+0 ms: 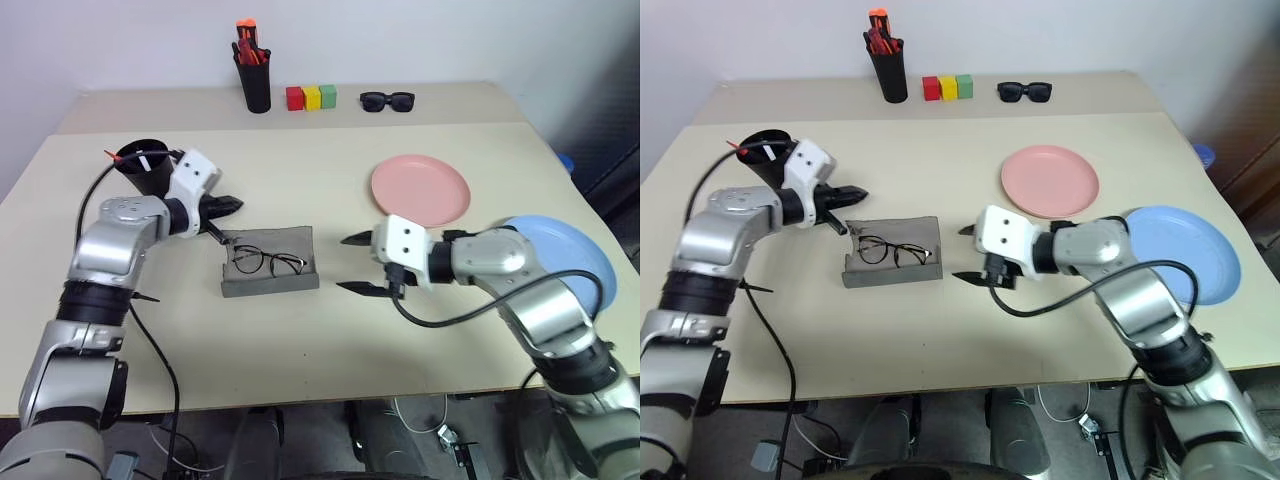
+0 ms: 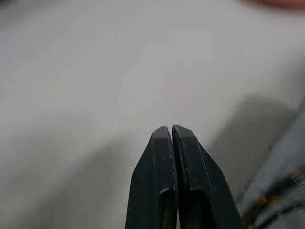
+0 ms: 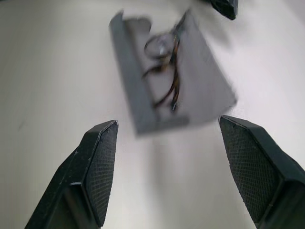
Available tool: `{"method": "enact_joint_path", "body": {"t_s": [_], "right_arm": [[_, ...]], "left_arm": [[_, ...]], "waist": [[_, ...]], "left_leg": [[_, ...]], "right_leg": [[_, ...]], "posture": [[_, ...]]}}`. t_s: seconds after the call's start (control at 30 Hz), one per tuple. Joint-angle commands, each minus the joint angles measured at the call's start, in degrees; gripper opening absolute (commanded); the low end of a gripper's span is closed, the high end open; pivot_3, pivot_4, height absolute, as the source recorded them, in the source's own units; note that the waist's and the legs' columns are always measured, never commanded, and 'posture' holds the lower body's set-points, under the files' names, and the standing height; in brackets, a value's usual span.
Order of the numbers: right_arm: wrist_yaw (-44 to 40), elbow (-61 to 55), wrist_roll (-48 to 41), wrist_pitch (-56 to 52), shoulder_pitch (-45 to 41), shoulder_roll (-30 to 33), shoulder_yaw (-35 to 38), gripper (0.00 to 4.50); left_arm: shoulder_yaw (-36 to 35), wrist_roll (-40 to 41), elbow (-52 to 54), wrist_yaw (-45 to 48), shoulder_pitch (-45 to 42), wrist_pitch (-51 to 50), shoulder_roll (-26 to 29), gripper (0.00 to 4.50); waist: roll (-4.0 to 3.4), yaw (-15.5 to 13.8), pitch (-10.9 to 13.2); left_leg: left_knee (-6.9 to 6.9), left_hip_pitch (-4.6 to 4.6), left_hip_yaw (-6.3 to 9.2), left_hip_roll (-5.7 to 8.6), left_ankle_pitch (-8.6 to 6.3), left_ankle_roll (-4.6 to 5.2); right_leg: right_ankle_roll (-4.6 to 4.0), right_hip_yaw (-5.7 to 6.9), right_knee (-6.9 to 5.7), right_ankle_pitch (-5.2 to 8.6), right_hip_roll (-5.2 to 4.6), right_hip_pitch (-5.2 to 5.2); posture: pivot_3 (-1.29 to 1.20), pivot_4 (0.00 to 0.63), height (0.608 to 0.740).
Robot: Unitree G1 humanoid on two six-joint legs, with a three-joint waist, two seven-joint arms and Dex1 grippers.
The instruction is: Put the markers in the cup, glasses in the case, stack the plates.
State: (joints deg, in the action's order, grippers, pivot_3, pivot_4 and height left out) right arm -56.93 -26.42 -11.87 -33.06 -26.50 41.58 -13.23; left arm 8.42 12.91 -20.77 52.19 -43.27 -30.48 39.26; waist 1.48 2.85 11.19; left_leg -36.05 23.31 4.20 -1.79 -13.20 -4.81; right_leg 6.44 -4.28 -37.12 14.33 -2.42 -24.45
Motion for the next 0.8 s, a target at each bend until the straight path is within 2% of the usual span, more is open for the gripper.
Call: {"method": "enact_joint_path", "body": {"t_s": [0.03, 0.17, 0.4, 0.6, 0.73, 0.8], "right_arm": [[0.6, -4.2, -1.5, -0.8, 1.7, 1.4, 2.7, 3.42], [3.0, -6.0, -2.4, -3.0, 4.1, 1.4, 4.2, 3.42], [6.1, -4.5, -1.6, -2.9, 4.3, 0.5, 3.7, 3.42], [8.8, 1.3, 1.1, -1.3, 1.7, -0.9, 2.3, 3.42], [19.7, 13.8, 8.8, -5.6, -6.1, -5.0, 1.8, 3.42], [23.1, 20.0, 13.7, -3.5, -8.5, -5.0, -0.1, 3.42]], "left_arm": [[2.5, -1.1, -2.5, 9.5, -1.9, 3.9, 1.2, 0.04], [4.4, -2.9, -3.2, 16.9, -2.2, 8.9, 2.9, 0.04], [2.9, -2.1, 6.8, 21.4, 4.0, 13.4, 5.9, 0.04], [0.9, -1.7, 20.9, 19.3, 13.7, 12.8, 8.9, 0.04], [-2.0, -1.7, 26.1, 15.4, 19.4, 12.9, 9.1, 0.04], [-4.5, -0.2, 27.5, 12.4, 19.9, 12.9, 7.2, 0.04]], "waist": [[0.00, 0.1, 0.0], [0.00, 0.0, 0.0], [0.00, -0.3, 0.0], [0.00, -0.3, 0.0], [-0.04, -0.1, 0.0], [-0.04, -0.4, 0.0]], "left_leg": [[0.00, 0.01, 0.00, 0.00, 0.00, 0.00], [-0.05, 0.02, 0.00, 0.00, 0.00, 0.00], [-0.08, 0.06, -0.01, 0.00, 0.00, 0.00], [-0.09, 0.04, -0.02, -0.01, 0.00, 0.00], [-0.12, 0.02, -0.09, -0.01, 0.00, 0.00], [-0.15, 0.01, -0.08, -0.01, 0.01, 0.00]], "right_leg": [[0.00, 0.00, -0.01, 0.00, 0.00, -0.01], [0.00, -0.01, -0.01, 0.01, -0.01, -0.01], [0.00, -0.02, 0.00, 0.01, -0.04, -0.01], [0.00, -0.02, -0.02, 0.01, -0.05, -0.01], [-0.09, -0.08, -0.03, 0.06, -0.06, -0.01], [-0.17, -0.08, -0.04, 0.09, -0.05, -0.01]], "posture": [[0.00, 0.150, 0.740], [0.00, 0.150, 0.740], [0.00, 0.150, 0.740], [0.00, 0.150, 0.740], [0.00, 0.150, 0.740], [0.00, 0.150, 0.740]]}}
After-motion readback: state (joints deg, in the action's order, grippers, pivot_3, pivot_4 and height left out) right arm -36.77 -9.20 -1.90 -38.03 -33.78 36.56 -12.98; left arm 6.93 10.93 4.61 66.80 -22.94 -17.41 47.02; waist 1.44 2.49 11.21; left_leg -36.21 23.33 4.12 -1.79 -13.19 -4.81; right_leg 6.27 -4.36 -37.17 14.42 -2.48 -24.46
